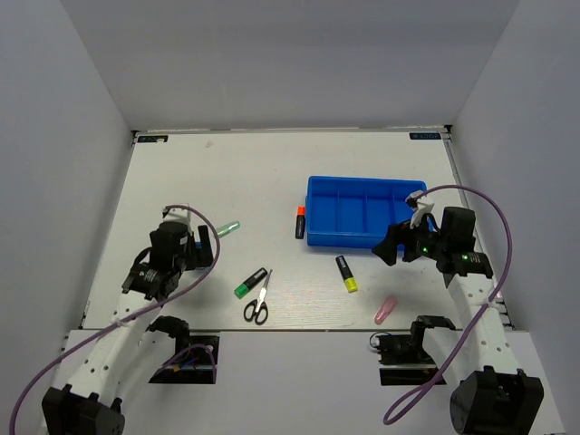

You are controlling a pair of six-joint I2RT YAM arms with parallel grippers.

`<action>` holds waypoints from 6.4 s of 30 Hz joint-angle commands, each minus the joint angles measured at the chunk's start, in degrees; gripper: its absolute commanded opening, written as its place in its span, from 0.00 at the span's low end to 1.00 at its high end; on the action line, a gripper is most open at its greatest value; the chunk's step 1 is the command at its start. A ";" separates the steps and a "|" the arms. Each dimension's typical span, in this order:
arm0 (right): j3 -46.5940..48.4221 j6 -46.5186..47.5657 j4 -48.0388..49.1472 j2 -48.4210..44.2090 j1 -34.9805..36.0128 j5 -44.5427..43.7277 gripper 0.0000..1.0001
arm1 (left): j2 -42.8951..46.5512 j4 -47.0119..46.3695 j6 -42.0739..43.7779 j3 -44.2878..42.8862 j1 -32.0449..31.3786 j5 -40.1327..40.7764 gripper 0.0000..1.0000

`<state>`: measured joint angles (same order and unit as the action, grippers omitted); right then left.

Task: Sort the stationery into containers
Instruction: Grab a piece of stationery with the left arm, then place the stationery into the container, then grab a piece of stationery with the left arm, then place the stationery into the container

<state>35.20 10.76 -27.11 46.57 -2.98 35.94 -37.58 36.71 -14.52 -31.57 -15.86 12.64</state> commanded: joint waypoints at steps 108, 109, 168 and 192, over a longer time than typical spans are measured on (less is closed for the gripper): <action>4.97 -0.30 -3.03 1.86 2.11 -8.26 0.22 | -75.73 7.33 -6.39 -83.40 -26.15 -16.88 0.00; 4.97 -0.22 -3.21 1.69 2.19 -8.26 0.21 | -73.62 6.89 -7.35 -75.91 -26.24 -11.47 0.00; 5.14 0.83 -3.56 3.44 2.54 -6.86 0.90 | -68.78 11.00 24.12 -49.58 -3.30 -19.29 0.07; 3.65 -2.86 0.48 1.95 2.54 -18.72 0.23 | -86.78 -13.77 -21.42 -79.08 -29.49 -28.73 0.18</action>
<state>37.95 8.32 -28.40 49.47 -0.62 17.96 -124.62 24.77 -32.88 -107.13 -45.32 -18.17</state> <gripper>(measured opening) 0.224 0.402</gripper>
